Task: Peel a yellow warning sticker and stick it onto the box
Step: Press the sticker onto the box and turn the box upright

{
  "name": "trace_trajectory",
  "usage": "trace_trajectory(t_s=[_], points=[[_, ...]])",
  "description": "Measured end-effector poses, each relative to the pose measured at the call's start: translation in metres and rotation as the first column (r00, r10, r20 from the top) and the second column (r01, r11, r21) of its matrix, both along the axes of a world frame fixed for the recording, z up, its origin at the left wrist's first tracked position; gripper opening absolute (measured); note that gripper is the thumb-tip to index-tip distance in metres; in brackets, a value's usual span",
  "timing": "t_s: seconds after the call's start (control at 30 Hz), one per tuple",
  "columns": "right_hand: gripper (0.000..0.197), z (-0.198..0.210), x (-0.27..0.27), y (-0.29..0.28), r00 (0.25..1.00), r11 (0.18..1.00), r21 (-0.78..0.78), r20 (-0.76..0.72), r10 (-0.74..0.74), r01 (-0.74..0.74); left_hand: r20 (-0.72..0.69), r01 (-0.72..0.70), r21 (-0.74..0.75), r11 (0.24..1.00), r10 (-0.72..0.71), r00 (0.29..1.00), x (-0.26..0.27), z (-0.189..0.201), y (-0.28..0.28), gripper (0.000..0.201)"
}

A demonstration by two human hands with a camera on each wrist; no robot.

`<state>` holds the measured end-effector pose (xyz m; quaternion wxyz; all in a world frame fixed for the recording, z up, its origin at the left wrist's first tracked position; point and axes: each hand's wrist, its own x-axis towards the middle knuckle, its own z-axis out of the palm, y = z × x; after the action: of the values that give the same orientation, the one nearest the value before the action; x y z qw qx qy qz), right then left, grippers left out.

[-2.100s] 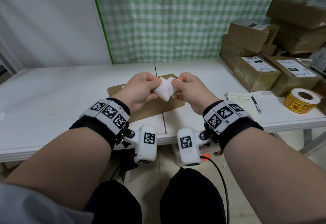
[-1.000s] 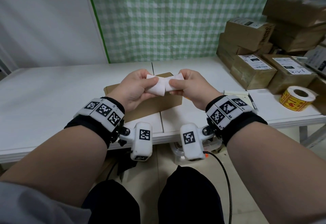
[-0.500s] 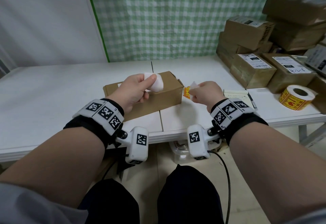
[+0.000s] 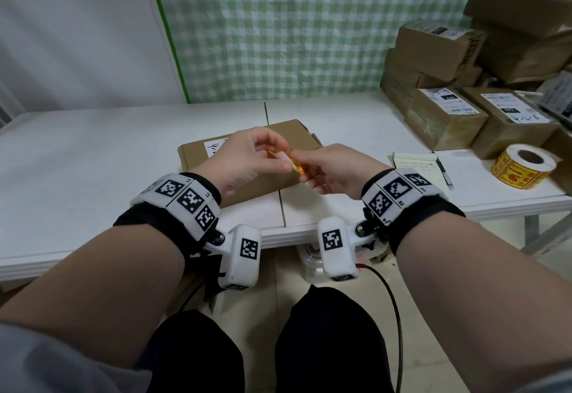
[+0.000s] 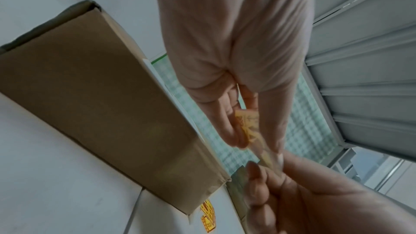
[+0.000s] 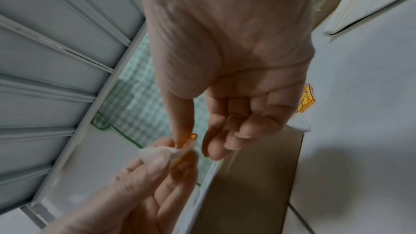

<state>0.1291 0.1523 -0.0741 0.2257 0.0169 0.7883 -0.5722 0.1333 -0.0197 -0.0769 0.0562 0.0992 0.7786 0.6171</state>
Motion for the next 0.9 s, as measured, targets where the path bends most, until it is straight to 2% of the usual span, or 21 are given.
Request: trace_trajectory(t_s=[0.13, 0.27, 0.33, 0.43, 0.5, 0.6, 0.7, 0.83, 0.9], points=[[0.023, -0.004, 0.000, -0.005, 1.000, 0.998, -0.053, -0.008, 0.026, -0.026, 0.000, 0.044, -0.033, 0.998, -0.044, 0.999, 0.003, -0.002, 0.000, 0.034], [0.021, -0.009, 0.000, -0.006, 0.994, 0.994, -0.060, -0.062, -0.092, 0.088, 0.002, 0.078, -0.090, 0.993, -0.078, 0.997, 0.005, -0.002, -0.003, 0.042], [0.018, -0.013, -0.002, -0.005, 0.979, 0.983, -0.046, -0.092, -0.180, 0.176, -0.058, -0.013, -0.192, 0.981, 0.002, 0.998, 0.003, -0.002, -0.005, 0.041], [0.017, -0.019, -0.006, -0.004, 0.952, 0.964, -0.037, -0.149, -0.267, 0.265, -0.287, -0.332, -0.358, 0.873, 0.235, 0.928, -0.002, -0.003, -0.012, 0.033], [0.016, -0.022, -0.007, -0.005, 0.933, 0.953, -0.024, -0.200, -0.300, 0.301, -0.377, -0.437, -0.498, 0.749, 0.267, 0.887, -0.007, -0.006, -0.021, 0.040], [0.019, -0.025, -0.008, -0.010, 0.914, 0.951, 0.005, -0.276, -0.297, 0.311, -0.275, -0.369, -0.735, 0.569, 0.247, 0.929, -0.013, -0.015, -0.034, 0.065], [0.022, -0.030, -0.010, -0.014, 0.921, 0.964, 0.046, -0.310, -0.237, 0.263, -0.196, -0.307, -0.822, 0.480, 0.269, 0.943, -0.014, -0.026, -0.040, 0.077], [0.022, -0.042, -0.013, -0.020, 0.923, 0.969, 0.167, -0.369, -0.111, 0.184, -0.186, -0.279, -0.865, 0.418, 0.250, 0.950, -0.019, -0.029, -0.040, 0.067], [0.015, -0.049, -0.013, -0.024, 0.919, 0.957, 0.232, -0.387, -0.072, 0.173, -0.187, -0.254, -0.863, 0.437, 0.190, 0.964, -0.020, -0.026, -0.038, 0.049]])
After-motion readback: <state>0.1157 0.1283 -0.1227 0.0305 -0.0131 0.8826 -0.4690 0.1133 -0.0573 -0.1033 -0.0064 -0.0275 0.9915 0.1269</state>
